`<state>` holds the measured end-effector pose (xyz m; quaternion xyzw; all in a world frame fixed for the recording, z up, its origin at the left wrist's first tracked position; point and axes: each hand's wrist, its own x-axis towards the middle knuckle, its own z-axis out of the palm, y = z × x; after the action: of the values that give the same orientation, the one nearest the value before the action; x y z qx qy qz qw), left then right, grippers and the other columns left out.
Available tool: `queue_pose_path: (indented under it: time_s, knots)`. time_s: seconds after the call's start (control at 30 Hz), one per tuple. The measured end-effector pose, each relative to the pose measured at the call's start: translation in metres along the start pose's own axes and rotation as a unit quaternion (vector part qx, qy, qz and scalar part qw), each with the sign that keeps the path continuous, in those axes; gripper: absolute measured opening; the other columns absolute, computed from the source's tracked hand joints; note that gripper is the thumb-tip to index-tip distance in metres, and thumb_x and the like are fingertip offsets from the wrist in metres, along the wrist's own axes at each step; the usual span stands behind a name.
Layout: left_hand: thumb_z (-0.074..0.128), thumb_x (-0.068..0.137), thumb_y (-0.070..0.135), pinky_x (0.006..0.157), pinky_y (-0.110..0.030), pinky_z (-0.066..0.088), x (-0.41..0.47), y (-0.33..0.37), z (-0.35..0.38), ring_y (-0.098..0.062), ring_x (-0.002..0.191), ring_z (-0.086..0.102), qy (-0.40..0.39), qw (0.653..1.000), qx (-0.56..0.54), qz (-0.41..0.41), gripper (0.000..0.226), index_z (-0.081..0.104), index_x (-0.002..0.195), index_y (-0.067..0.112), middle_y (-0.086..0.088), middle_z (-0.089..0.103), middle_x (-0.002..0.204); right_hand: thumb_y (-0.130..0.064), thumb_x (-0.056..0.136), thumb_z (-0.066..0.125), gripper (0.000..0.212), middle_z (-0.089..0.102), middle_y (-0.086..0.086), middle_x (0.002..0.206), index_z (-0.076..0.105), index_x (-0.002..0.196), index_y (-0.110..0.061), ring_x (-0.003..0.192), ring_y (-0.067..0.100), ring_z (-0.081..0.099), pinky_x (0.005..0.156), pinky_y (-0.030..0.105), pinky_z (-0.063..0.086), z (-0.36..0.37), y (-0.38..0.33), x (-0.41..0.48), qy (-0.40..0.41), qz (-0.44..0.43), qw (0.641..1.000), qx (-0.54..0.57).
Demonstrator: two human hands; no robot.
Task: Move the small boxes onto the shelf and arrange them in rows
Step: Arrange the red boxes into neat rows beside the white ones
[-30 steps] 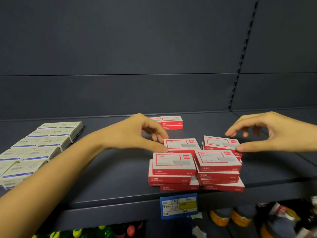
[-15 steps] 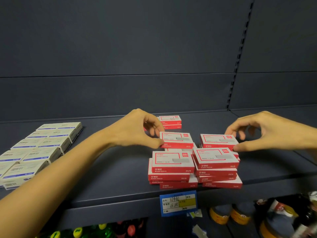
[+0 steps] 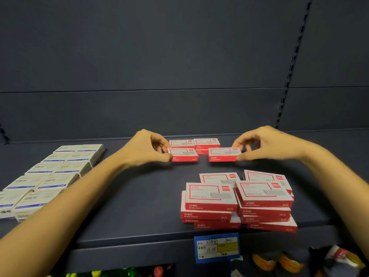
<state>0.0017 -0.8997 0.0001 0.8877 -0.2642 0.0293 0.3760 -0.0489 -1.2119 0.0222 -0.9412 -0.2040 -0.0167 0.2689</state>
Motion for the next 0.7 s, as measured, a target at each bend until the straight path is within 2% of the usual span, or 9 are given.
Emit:
queue_pose_path:
  time_s: [0.13,0.27,0.43,0.47,0.57,0.7]
  knots:
    - [0.078,0.068,0.017,0.058,-0.012,0.047,0.003,-0.013,0.008,0.002,0.058,0.056,-0.014,1.0,0.004,-0.015,0.014,0.071,0.079,0.02,0.01,0.068,0.07,-0.035,0.075,0.072,0.022,0.067,-0.014,0.088,0.064,0.095,-0.034,0.062,-0.004,0.057,0.061,0.015,0.048,0.016,0.006,0.023,-0.027,0.008,1.0,-0.014]
    - [0.078,0.068,0.017,0.055,-0.006,0.042,0.004,-0.021,0.009,0.006,0.056,0.053,-0.008,1.0,-0.009,-0.013,0.016,0.072,0.081,0.023,0.023,0.067,0.062,-0.038,0.075,0.071,0.021,0.066,-0.018,0.083,0.059,0.091,-0.043,0.06,-0.005,0.055,0.06,0.017,0.047,0.024,0.011,0.031,-0.026,0.007,1.0,-0.01]
    - [0.079,0.068,0.015,0.057,-0.004,0.043,0.005,-0.026,0.008,0.007,0.059,0.057,0.002,0.999,-0.045,-0.007,0.018,0.071,0.081,0.022,0.015,0.07,0.072,-0.039,0.073,0.072,0.022,0.057,-0.044,0.071,0.056,0.086,-0.046,0.058,-0.007,0.051,0.052,0.005,0.042,0.03,0.012,0.033,0.008,-0.011,1.0,-0.016]
    - [0.079,0.068,0.016,0.058,-0.005,0.044,0.005,-0.027,0.008,0.007,0.059,0.057,0.002,0.999,-0.048,-0.007,0.017,0.071,0.082,0.021,0.013,0.071,0.076,-0.038,0.073,0.072,0.022,0.056,-0.045,0.07,0.056,0.087,-0.045,0.058,-0.007,0.051,0.052,0.004,0.04,0.031,0.013,0.034,0.012,-0.013,1.0,-0.018]
    - [0.079,0.068,0.017,0.059,-0.008,0.046,0.006,-0.028,0.009,0.005,0.058,0.056,0.002,0.999,-0.052,-0.005,0.016,0.072,0.082,0.021,0.013,0.072,0.078,-0.039,0.072,0.073,0.023,0.061,-0.033,0.071,0.058,0.089,-0.042,0.061,0.002,0.052,0.053,0.008,0.043,0.034,0.014,0.036,0.027,-0.012,0.999,-0.029]
    - [0.078,0.07,0.019,0.058,-0.008,0.046,0.006,-0.029,0.01,0.003,0.057,0.056,-0.002,0.999,-0.046,0.004,0.016,0.073,0.085,0.022,0.02,0.071,0.07,-0.038,0.073,0.073,0.022,0.059,-0.029,0.086,0.057,0.088,-0.042,0.071,0.011,0.057,0.056,0.012,0.041,0.036,0.014,0.037,0.036,-0.006,0.998,-0.045]
